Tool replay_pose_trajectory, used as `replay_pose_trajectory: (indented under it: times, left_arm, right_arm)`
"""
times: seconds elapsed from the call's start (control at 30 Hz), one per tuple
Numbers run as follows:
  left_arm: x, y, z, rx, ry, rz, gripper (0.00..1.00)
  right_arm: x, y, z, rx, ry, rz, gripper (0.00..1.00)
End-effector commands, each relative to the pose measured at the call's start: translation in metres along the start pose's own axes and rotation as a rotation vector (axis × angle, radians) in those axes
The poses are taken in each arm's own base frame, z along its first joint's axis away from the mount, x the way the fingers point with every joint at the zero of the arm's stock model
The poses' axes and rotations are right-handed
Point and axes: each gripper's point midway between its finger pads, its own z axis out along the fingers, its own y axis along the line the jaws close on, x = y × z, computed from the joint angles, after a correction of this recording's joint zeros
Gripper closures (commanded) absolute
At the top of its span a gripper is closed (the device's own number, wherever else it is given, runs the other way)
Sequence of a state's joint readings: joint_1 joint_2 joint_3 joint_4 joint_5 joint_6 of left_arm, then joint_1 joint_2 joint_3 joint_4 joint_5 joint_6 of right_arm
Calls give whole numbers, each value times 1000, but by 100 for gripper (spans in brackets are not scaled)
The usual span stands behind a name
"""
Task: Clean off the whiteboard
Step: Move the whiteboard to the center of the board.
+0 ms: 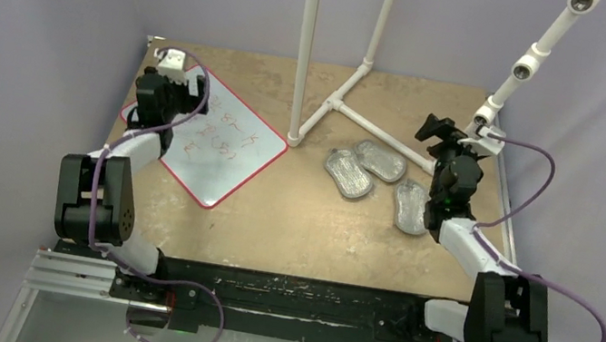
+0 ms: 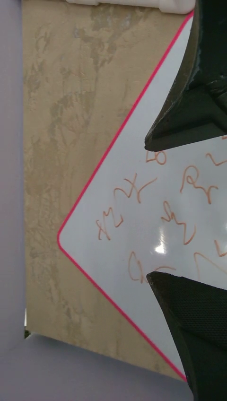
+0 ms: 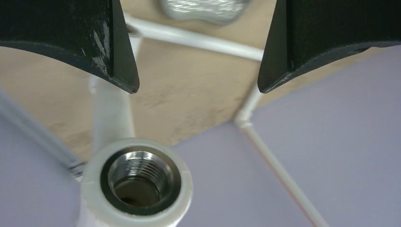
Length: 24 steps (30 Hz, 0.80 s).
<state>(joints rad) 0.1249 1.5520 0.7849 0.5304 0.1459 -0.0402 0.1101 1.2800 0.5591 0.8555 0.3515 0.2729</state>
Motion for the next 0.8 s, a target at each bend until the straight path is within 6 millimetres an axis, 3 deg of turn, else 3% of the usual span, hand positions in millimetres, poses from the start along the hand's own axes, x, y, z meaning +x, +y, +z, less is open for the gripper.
replay_pose_trajectory:
  times: [0.0, 0.07, 0.13, 0.23, 0.33, 0.63, 0.77]
  left_arm:
    - [-8, 8, 6, -4, 154, 5, 1]
    - [-16, 19, 18, -36, 189, -2, 1]
    - [-17, 30, 32, -55, 232, -14, 1]
    - [-8, 44, 55, -80, 307, -23, 6]
    - [-5, 61, 75, -133, 336, 9, 12]
    - [-3, 100, 134, -281, 365, 15, 31]
    - [1, 114, 158, -324, 367, 21, 41]
  right_arm:
    - [9, 41, -14, -69, 184, 503, 1]
    - [-4, 69, -22, -240, 177, 463, 2]
    - [-2, 97, -24, -252, 202, 382, 1]
    - [26, 141, -48, -217, 273, 218, 2]
    - [50, 167, -77, -233, 313, 174, 2]
    - [148, 260, -169, -360, 491, -30, 1]
    - [169, 290, -194, -428, 516, -77, 1]
